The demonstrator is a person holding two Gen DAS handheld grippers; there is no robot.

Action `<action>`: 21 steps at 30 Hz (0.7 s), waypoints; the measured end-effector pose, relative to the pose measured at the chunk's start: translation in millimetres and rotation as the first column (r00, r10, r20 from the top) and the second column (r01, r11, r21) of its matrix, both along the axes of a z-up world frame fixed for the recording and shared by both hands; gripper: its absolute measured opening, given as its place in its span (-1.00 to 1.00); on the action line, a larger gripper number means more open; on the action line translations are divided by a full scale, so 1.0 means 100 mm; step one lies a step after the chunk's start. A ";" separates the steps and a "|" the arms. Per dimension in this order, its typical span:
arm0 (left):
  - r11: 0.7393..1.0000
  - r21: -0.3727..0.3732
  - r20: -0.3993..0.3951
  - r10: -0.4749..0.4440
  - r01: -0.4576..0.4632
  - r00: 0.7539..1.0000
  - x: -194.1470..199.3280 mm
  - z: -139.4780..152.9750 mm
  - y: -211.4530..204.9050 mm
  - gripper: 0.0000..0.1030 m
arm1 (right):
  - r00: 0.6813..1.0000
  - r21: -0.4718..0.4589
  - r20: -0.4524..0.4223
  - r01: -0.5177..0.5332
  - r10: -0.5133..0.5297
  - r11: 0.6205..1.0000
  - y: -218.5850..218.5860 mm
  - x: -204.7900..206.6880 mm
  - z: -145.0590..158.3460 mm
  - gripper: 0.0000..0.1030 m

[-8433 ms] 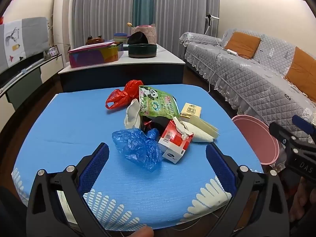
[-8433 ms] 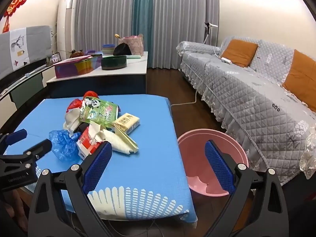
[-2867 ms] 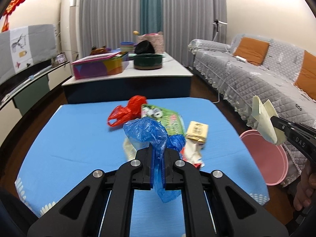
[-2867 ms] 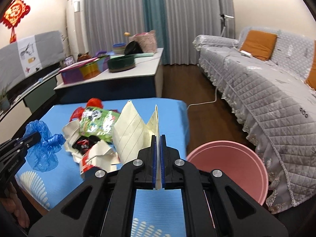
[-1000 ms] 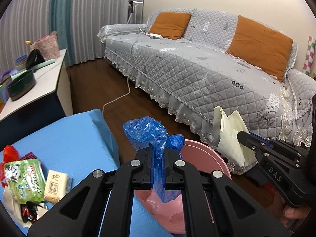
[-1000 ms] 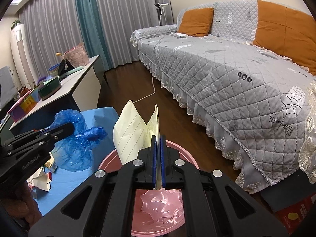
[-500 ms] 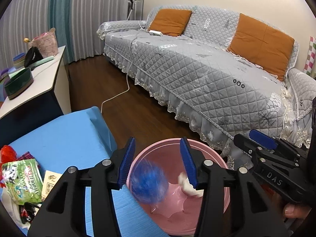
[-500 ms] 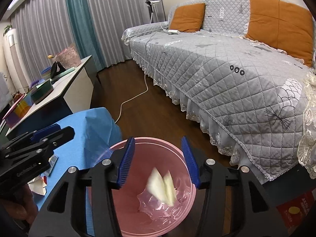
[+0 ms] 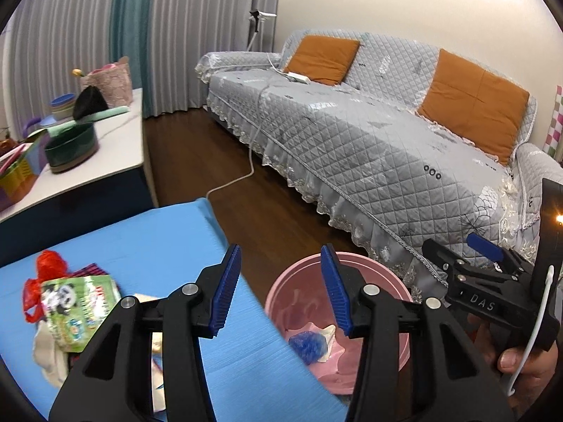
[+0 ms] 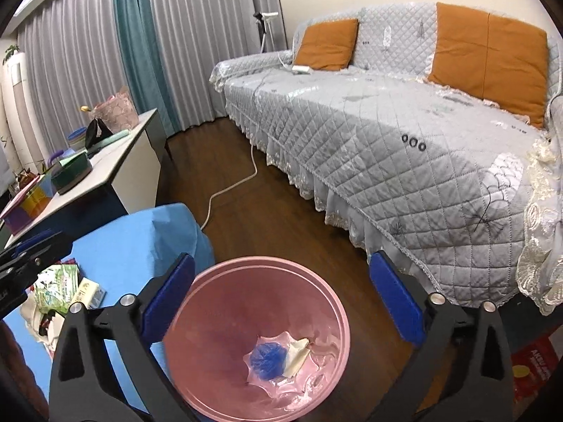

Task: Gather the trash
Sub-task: 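Move both open tools back over the trash pile on the table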

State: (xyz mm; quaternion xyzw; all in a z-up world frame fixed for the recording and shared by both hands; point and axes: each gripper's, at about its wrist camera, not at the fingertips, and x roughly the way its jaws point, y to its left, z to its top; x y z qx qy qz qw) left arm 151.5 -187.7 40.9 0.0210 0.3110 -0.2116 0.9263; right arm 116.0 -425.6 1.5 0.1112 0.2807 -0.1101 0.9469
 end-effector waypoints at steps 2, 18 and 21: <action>1.000 -0.004 0.007 0.012 -0.012 1.000 -0.04 0.03 0.10 -0.09 | 1.000 -0.031 0.017 -0.017 0.018 0.999 0.13 -0.02 0.06 0.90; 0.981 0.001 0.055 0.193 -0.193 0.980 -0.33 0.30 1.55 -0.09 | 0.963 -0.019 0.017 -0.270 0.271 0.963 1.15 -0.07 0.16 0.52; 0.973 0.006 0.057 0.232 -0.233 0.971 -0.33 0.33 1.85 -0.09 | 0.953 -0.022 0.023 -0.302 0.302 0.953 1.36 -0.06 0.17 0.27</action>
